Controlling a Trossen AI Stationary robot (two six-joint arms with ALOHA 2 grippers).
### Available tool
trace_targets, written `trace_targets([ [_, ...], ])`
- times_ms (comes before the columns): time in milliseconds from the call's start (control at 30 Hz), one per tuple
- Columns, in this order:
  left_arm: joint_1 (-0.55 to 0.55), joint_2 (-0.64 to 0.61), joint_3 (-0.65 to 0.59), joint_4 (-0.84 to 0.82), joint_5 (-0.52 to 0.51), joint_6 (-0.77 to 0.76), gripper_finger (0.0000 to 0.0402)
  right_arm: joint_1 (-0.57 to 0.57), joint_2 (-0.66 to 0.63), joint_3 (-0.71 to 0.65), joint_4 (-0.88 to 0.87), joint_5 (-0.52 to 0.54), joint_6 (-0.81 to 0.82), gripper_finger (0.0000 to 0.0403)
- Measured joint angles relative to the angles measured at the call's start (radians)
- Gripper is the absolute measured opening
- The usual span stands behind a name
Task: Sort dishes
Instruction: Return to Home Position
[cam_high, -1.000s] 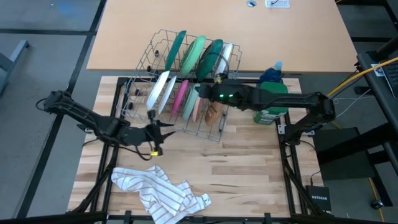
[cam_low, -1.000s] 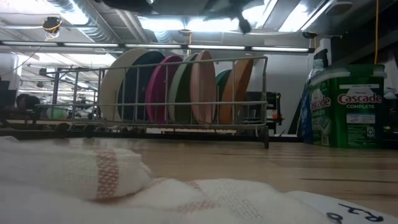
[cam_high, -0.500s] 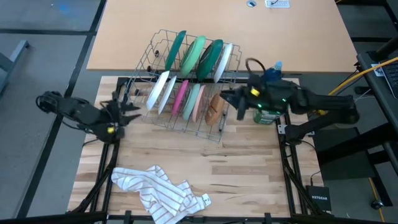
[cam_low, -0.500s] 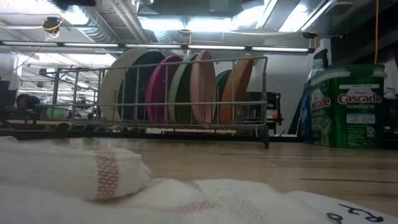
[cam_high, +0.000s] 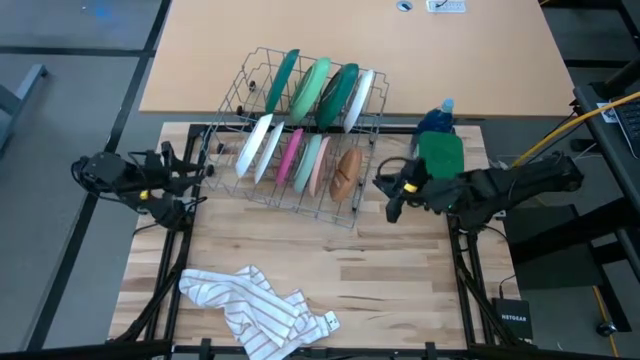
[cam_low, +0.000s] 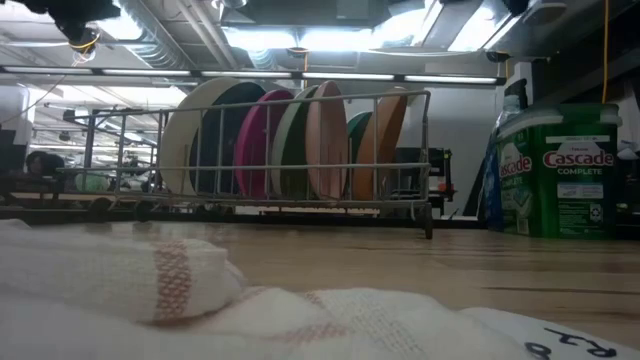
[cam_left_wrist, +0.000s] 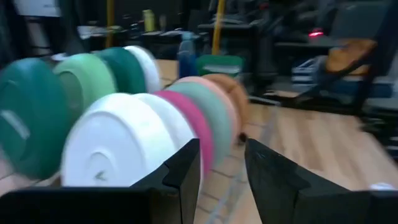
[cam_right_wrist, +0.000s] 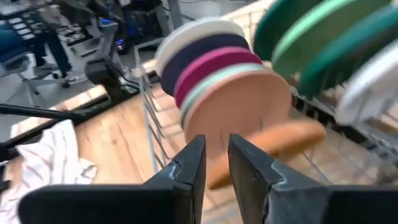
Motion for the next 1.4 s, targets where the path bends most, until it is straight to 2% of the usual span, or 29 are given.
trace_targets([
  [267,0.000,-0.038,-0.001,-0.003,0.034,0.029,0.0118,0.136,-0.170,-0.232,-0.001,0.166,0.101,0.0072],
  [467,0.000,-0.038,-0.001,-0.004,0.033,0.027,0.0118,0.238,-0.308,-0.378,0.002,0.214,0.131,0.0072],
  [633,0.000,-0.038,-0.001,-0.004,0.031,0.025,0.0118,0.304,-0.428,-0.482,0.003,0.296,0.133,0.0072],
  [733,0.000,-0.038,-0.001,-0.004,0.031,0.025,0.0118,0.326,-0.503,-0.526,0.003,0.290,0.136,0.0072],
  [833,0.000,-0.038,-0.001,-0.004,0.031,0.025,0.0118,0.332,-0.567,-0.560,0.025,0.222,0.155,0.0072],
  [933,0.000,-0.038,-0.001,-0.003,0.031,0.025,0.0118,0.331,-0.597,-0.607,0.120,0.082,0.140,0.0072],
  [1100,0.000,-0.038,-0.001,-0.003,0.031,0.025,0.0118,0.331,-0.596,-0.700,0.299,-0.133,0.025,0.0072],
  [1233,0.000,-0.038,-0.001,-0.003,0.031,0.025,0.0118,0.331,-0.596,-0.765,0.419,-0.222,-0.098,0.0072],
  [1400,0.000,-0.037,-0.001,-0.003,0.031,0.025,0.0118,0.331,-0.599,-0.795,0.472,-0.302,-0.223,0.0072],
])
